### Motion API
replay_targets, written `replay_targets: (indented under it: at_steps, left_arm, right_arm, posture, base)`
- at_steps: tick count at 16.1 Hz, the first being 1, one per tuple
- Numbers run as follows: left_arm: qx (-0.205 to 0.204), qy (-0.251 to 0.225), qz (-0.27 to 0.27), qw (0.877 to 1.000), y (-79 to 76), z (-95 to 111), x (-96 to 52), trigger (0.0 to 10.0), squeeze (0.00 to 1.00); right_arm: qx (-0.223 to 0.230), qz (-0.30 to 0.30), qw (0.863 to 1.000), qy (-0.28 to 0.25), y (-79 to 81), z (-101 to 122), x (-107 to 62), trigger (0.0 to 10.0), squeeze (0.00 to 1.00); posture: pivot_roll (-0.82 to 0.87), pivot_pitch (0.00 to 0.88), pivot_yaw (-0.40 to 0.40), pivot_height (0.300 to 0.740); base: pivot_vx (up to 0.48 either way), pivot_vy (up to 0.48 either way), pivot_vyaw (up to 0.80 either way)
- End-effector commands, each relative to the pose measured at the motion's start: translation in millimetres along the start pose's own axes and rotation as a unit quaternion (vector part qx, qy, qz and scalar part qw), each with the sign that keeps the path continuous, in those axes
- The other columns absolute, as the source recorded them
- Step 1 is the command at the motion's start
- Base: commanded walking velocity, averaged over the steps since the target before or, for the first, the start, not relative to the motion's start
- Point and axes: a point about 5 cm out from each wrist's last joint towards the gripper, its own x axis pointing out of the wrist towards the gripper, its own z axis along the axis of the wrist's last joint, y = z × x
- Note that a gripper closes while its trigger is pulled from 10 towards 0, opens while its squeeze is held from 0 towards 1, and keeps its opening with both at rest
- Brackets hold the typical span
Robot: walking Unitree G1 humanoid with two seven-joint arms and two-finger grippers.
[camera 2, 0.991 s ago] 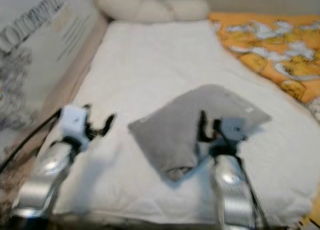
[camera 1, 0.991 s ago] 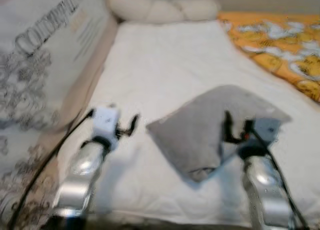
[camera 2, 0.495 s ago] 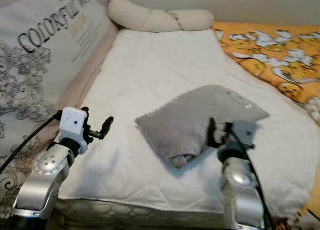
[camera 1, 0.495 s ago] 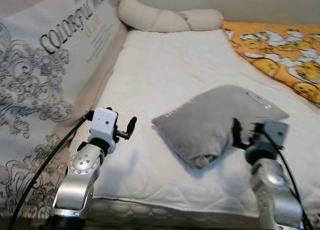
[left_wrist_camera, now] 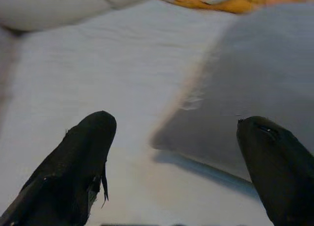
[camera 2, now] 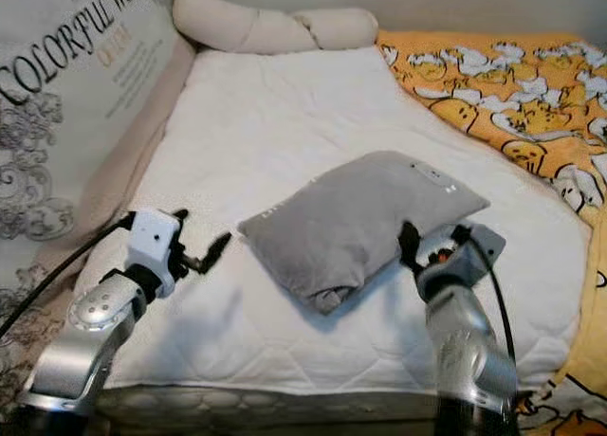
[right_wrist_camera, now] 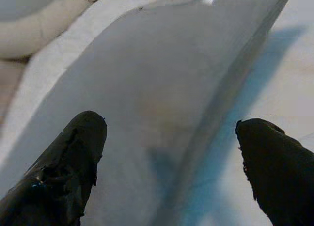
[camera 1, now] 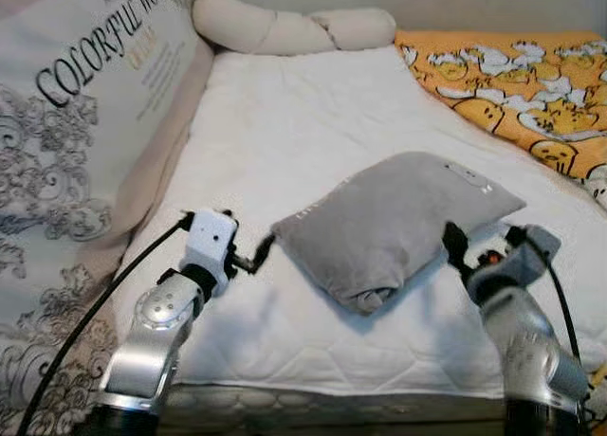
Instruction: Clean up the room
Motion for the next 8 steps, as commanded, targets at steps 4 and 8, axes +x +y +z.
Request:
replay_targets:
  at_steps: [4, 8]
  left_arm:
    - [-0.040, -0.018, -0.187, 0.981, -14.2, 20.6, -12.1, 10.0, 0.39]
    - [-0.032, -0.012, -0.253, 0.967, -15.9, 28.3, -13.7, 10.0, 0.38]
  right_arm:
    - [0.122, -0.022, 0.990, 0.069, -20.9, -10.2, 22.4, 10.0, 0.53]
    - [0.178, 0.023, 0.978, 0.107, -14.1, -16.9, 43.0, 10.0, 0.00]
  posture:
    - [-0.04, 0.000, 0.016, 0.740]
    - [-0.03, 0.000, 0.024, 0.740]
  base:
    - [0.000, 0.000, 0.00]
    - [0.000, 0.000, 0.00]
